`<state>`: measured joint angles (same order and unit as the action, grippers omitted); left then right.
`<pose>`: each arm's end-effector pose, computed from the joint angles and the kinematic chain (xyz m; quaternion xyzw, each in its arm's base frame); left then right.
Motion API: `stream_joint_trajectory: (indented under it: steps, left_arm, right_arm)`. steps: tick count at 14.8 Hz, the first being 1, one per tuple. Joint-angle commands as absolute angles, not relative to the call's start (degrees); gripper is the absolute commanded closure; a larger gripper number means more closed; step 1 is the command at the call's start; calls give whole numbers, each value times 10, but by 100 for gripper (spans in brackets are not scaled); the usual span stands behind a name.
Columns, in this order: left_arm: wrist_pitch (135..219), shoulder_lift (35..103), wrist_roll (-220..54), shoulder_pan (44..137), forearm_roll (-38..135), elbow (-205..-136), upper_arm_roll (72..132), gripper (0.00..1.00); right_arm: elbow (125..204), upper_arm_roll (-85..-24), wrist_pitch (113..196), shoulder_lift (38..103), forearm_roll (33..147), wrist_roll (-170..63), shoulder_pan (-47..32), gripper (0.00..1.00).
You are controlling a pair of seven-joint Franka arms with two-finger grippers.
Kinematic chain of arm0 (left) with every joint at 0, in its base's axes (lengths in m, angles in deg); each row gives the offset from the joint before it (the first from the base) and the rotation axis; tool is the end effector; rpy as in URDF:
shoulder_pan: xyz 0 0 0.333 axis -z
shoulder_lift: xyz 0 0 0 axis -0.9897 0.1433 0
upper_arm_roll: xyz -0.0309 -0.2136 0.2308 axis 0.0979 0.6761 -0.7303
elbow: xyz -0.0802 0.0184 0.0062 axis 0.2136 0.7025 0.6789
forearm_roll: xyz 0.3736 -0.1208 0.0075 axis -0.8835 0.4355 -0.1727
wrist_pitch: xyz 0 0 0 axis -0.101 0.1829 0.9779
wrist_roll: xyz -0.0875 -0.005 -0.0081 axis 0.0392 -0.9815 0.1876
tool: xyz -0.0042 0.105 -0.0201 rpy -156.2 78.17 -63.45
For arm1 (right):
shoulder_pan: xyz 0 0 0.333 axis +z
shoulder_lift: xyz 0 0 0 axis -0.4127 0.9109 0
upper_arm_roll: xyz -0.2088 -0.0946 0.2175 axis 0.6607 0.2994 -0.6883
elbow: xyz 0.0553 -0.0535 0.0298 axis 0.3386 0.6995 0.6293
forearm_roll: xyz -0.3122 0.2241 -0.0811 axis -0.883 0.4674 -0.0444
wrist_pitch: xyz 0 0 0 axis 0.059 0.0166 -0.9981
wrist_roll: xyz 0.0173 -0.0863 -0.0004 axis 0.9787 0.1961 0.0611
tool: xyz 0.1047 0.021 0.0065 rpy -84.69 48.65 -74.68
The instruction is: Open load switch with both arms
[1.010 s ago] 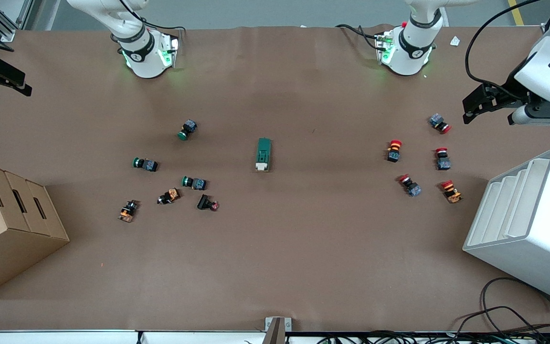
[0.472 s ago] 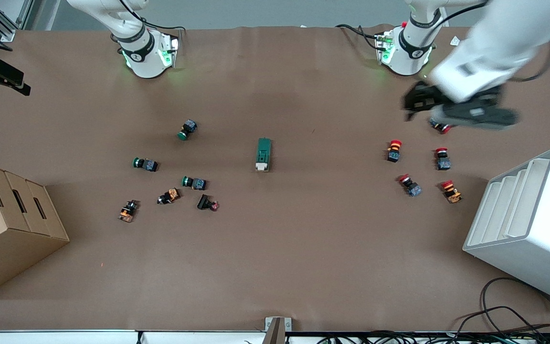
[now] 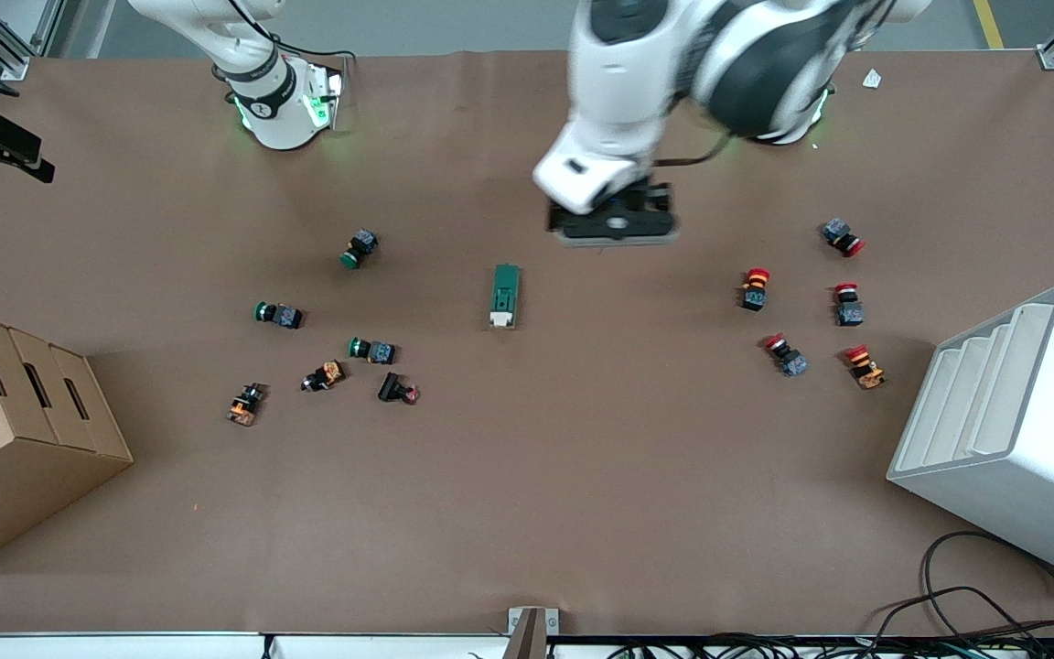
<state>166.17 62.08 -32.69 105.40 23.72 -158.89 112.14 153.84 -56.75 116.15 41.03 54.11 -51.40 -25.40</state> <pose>0.4473 -0.4772 0.4817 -0.9983 -0.0155 -0.0493 0.0264 0.4979 -0.0389 0.6704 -0.9986 0.0121 0.0498 0.0124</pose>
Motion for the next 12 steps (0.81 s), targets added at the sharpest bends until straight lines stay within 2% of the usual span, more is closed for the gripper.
stream_joint_trajectory:
  steps: [1, 6, 8, 12]
  left_arm:
    - [1690, 685, -191, 1117, 156, -1571, 1120, 0]
    - [1792, 732, 18, 1186, 15, -1627, 1120, 1]
    - [1800, 755, 64, 1201, -38, -1633, 1120, 2]
    - [1802, 784, 161, 1218, -194, -1673, 1120, 1]
  right_arm:
    - [1531, -572, 1161, 425, 537, -514, -258, 0]
    - [1531, -571, 1192, 446, 535, -521, -257, 0]
    - [1531, -571, 1192, 485, 533, -521, -259, 0]
    - [1541, -571, 1210, 503, 533, -501, -253, 0]
